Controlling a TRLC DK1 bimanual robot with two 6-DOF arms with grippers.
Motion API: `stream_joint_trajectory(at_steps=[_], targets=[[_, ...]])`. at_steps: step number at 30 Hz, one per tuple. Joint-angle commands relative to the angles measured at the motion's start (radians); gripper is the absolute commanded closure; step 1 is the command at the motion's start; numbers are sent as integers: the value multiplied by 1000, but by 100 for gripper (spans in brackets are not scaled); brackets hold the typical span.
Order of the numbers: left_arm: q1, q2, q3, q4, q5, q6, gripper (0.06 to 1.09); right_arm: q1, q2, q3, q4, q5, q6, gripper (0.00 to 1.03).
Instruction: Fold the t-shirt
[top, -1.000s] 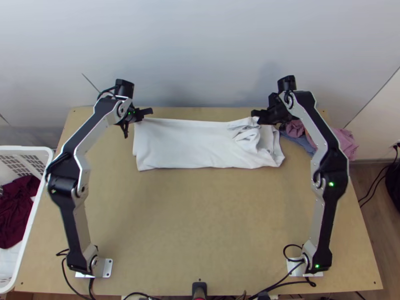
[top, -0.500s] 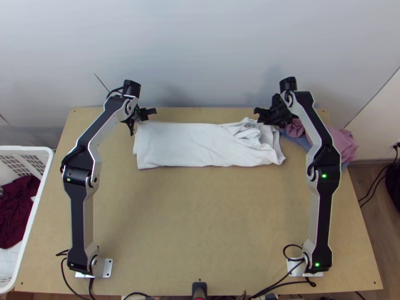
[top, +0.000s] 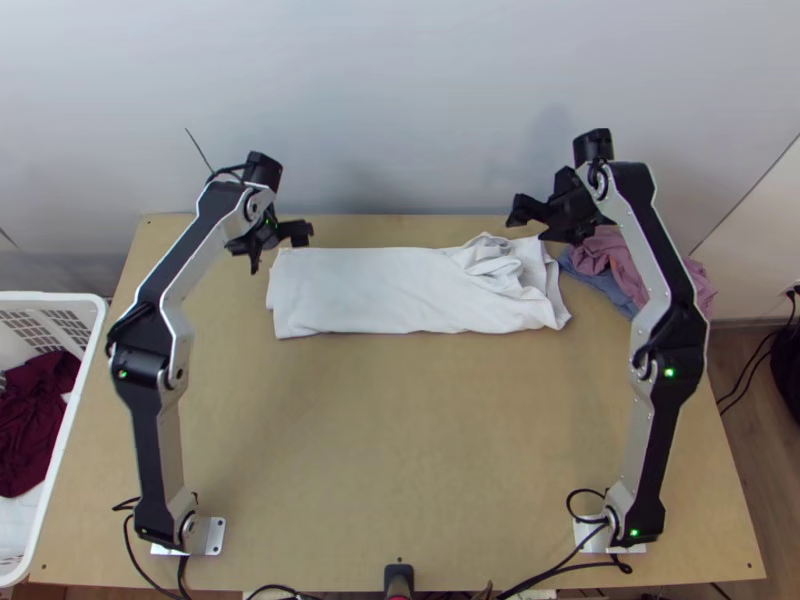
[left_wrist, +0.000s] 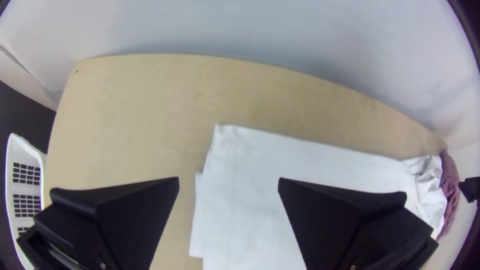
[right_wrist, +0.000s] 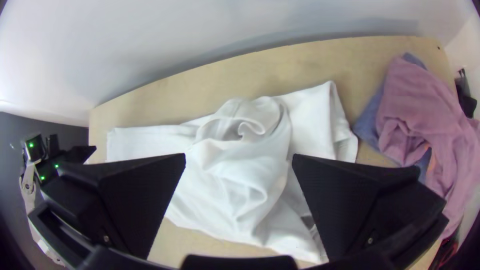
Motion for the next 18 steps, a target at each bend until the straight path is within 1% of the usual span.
stream_joint_trajectory(at_steps=[1, 3, 9, 12, 14, 18], targets=[[-6, -230, -331, 138, 0, 69, 12, 88, -136, -74, -74, -15, -11, 3], [-6, -273, -420, 196, 0, 71, 12, 120, -171, -106, -74, -13, -20, 3], [3, -281, -533, 282, -14, 68, 11, 213, -251, -197, -72, -12, -51, 3], [3, -274, -579, 340, -14, 62, 11, 255, -289, -218, -41, 40, -68, 3], [2, -262, -601, 375, -15, 57, 11, 272, -312, -247, 9, 76, -69, 3], [-6, -216, -598, 394, -14, 40, 11, 277, -321, -286, 34, 88, -71, 3]])
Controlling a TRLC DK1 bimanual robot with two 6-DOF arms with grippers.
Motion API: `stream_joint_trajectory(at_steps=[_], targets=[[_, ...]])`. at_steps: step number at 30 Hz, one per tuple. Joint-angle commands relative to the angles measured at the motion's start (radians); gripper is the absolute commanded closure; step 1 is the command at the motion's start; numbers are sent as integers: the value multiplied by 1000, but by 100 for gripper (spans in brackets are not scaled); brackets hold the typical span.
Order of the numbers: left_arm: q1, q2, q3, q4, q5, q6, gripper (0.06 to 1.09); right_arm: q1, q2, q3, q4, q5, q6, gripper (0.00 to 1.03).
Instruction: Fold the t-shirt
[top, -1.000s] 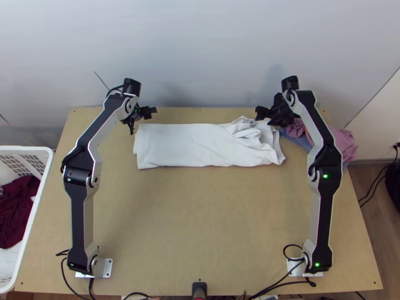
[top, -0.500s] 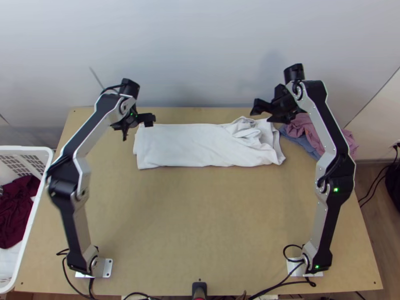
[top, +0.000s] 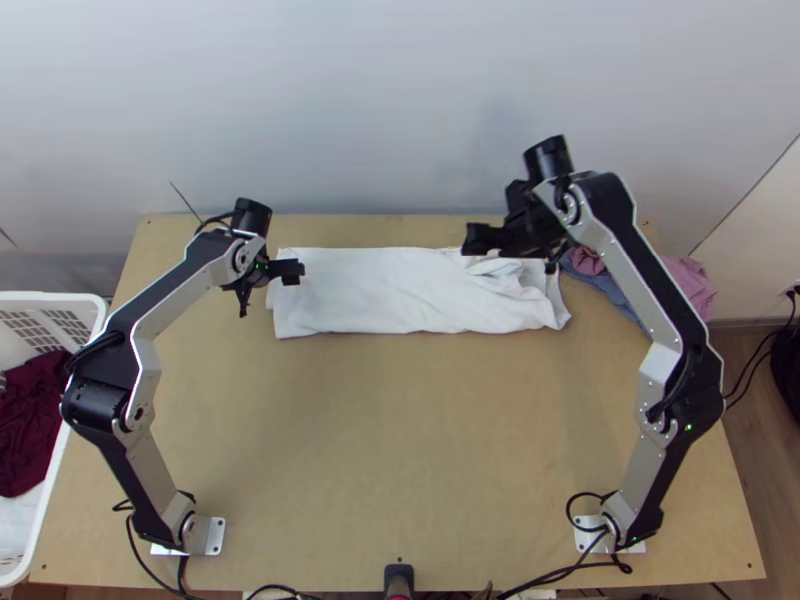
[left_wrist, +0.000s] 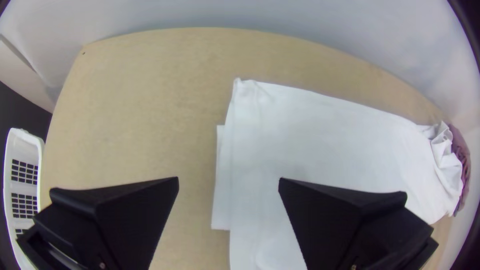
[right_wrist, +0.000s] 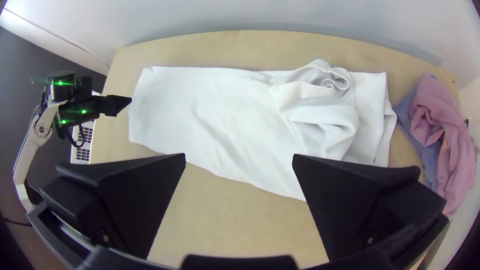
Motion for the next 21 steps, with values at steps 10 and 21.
stream_joint_trajectory(at_steps=[10, 21], targets=[[-29, 132, 8, 76, 0, -44, 12, 56, -52, -129, 89, 57, -23, 3], [-59, 190, 45, 68, 5, -42, 57, 59, -17, -96, 108, 57, -13, 3]])
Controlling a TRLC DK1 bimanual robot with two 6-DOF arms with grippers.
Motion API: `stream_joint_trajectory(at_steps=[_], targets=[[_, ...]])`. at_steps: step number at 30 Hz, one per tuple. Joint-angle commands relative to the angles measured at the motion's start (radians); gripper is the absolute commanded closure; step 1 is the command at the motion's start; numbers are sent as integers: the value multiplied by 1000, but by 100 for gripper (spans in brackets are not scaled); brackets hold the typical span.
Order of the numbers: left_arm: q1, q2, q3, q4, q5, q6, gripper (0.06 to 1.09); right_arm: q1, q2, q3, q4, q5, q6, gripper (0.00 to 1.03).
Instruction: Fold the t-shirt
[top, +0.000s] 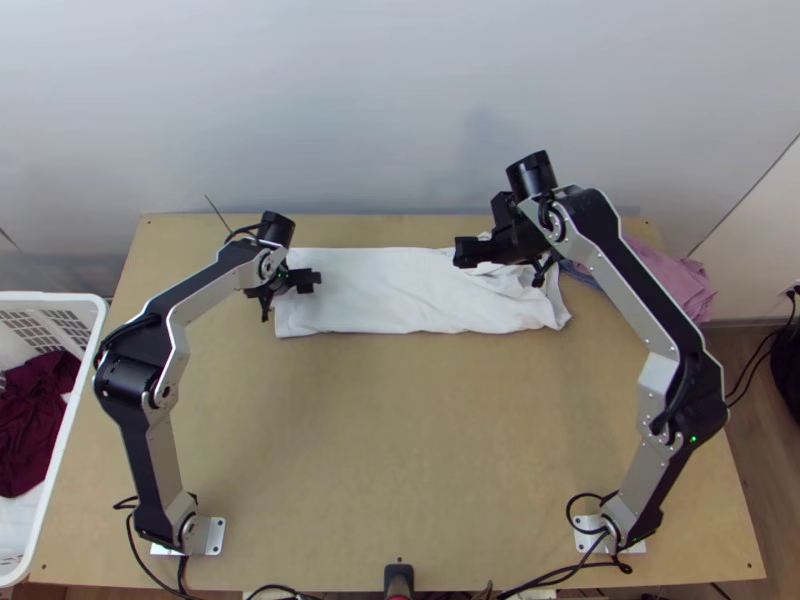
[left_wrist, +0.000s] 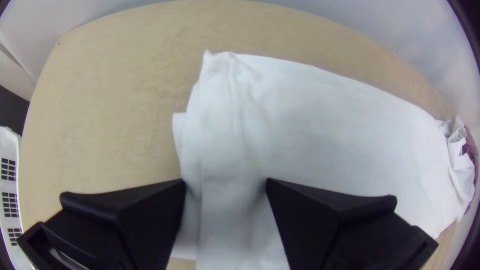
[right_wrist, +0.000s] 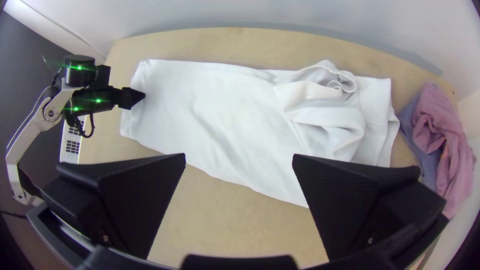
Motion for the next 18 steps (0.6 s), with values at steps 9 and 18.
stream_joint_trajectory(at_steps=[9, 18], targets=[[-29, 5, -8, -1, -2, 35, 104, 23, 63, 44, 8, 0, 13, 3], [-17, -140, 48, -59, 7, 35, 104, 97, 217, 80, 8, -6, 14, 3]])
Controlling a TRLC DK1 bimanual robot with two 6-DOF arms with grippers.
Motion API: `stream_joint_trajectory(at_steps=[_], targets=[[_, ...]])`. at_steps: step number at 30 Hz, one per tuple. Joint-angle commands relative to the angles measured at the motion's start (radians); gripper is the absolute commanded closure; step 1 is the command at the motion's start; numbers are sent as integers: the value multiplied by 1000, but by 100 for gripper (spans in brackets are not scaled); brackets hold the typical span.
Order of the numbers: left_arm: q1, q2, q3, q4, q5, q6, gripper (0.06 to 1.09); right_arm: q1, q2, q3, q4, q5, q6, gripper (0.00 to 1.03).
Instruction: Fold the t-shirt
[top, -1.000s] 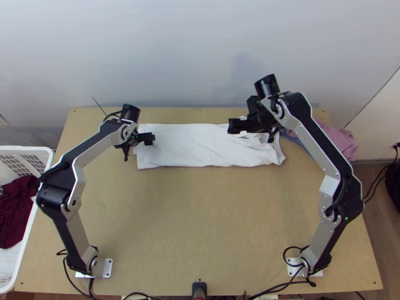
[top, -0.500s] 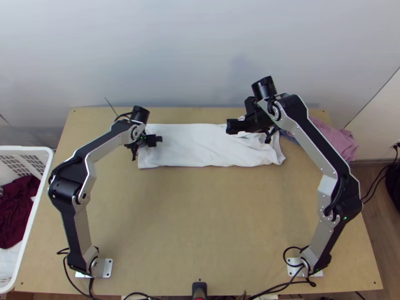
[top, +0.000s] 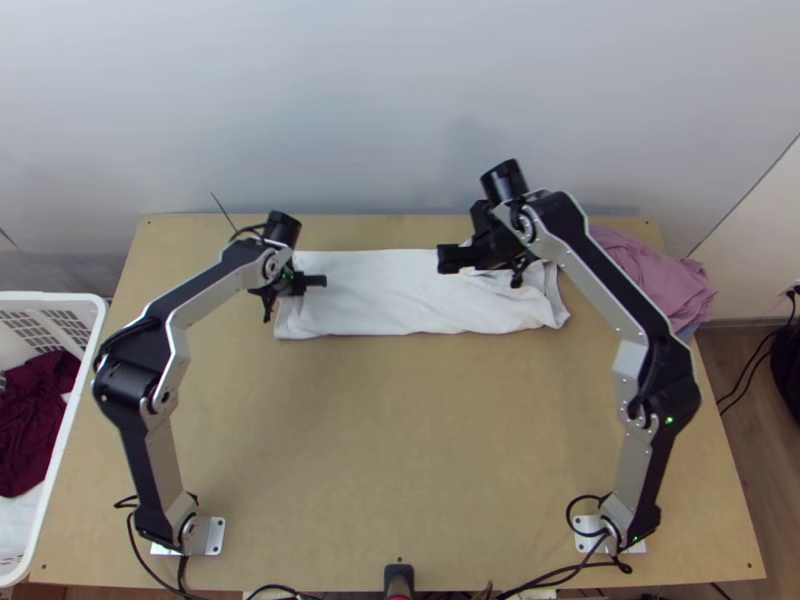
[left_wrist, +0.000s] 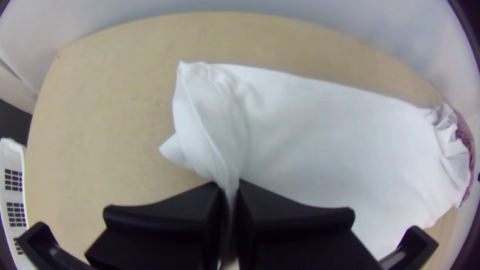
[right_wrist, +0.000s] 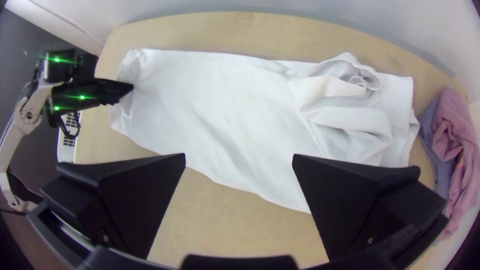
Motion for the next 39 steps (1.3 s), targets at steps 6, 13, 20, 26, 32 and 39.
stream_joint_trajectory(at_steps=[6, 13, 20, 26, 32, 39], targets=[[2, -140, 73, -54, 19, -6, 104, 83, 231, 87, 0, -8, 5, 3], [0, -160, 96, -83, 42, -13, 104, 80, 320, 107, 7, -6, 3, 3], [-7, -172, 115, -106, 61, -24, 104, 69, 371, 103, 12, -6, 2, 4], [-4, -183, 129, -135, 73, -24, 104, 68, 372, 121, 10, -6, 3, 4], [33, -191, 115, -155, 87, -23, 104, 49, 283, 271, -88, -26, 11, 4], [108, -221, 104, -157, 104, -3, 104, 0, 121, 328, -138, -135, 33, 3]])
